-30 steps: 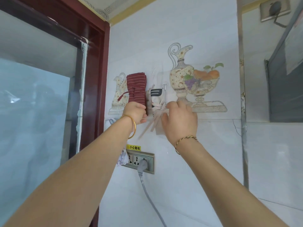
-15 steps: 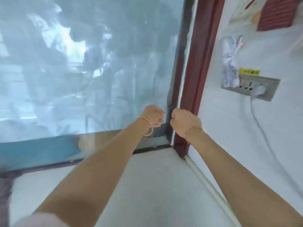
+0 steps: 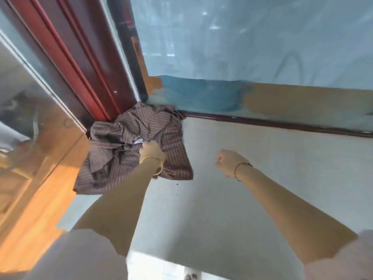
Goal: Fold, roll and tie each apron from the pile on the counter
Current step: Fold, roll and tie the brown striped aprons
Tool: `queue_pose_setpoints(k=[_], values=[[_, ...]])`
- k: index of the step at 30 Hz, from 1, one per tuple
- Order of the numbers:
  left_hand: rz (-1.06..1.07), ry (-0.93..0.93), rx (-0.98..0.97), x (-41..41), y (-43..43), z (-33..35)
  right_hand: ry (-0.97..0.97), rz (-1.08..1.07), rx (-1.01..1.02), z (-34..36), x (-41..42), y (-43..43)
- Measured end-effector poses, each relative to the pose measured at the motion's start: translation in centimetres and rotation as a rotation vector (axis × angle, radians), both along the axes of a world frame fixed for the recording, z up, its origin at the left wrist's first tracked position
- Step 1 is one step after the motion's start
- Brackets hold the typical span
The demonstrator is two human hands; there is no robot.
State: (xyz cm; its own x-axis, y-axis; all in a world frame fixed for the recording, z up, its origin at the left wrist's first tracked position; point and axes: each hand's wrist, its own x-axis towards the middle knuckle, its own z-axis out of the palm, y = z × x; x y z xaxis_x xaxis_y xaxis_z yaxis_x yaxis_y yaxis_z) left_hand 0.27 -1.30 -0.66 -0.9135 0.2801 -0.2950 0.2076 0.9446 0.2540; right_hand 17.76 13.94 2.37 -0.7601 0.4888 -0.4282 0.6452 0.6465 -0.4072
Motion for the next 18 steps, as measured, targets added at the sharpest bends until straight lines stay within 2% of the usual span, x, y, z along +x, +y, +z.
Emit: queue_pose_setpoints(k=[4, 9, 13, 15, 17, 18], values=[[-0.031, -0.012, -0.194, -5.1, -5.6, -3.6, -0.047, 0.095, -0.066, -3.6, -6.2, -5.0], [-0.159, 0.213, -0.478, -10.5, -8.8, -4.3, -0.053, 0.093, -0.109, -5.7, -10.0, -7.0], [-0.332, 0.255, -0.796, -14.1, -10.5, -3.7, -0.049, 0.099, -0.124, -6.2, -12.7, -8.2], [-0.369, 0.312, -0.775, -14.8, -10.6, -3.0, -0.04, 0.098, -0.13, -6.1, -13.4, -8.5], [-0.367, 0.433, -0.59, -15.8, -10.1, -1.9, -0.008, 0.099, -0.15, -5.7, -13.8, -8.6], [-0.355, 0.478, -0.433, -16.5, -9.8, -1.0, 0.017, 0.094, -0.172, -5.4, -14.1, -8.6]])
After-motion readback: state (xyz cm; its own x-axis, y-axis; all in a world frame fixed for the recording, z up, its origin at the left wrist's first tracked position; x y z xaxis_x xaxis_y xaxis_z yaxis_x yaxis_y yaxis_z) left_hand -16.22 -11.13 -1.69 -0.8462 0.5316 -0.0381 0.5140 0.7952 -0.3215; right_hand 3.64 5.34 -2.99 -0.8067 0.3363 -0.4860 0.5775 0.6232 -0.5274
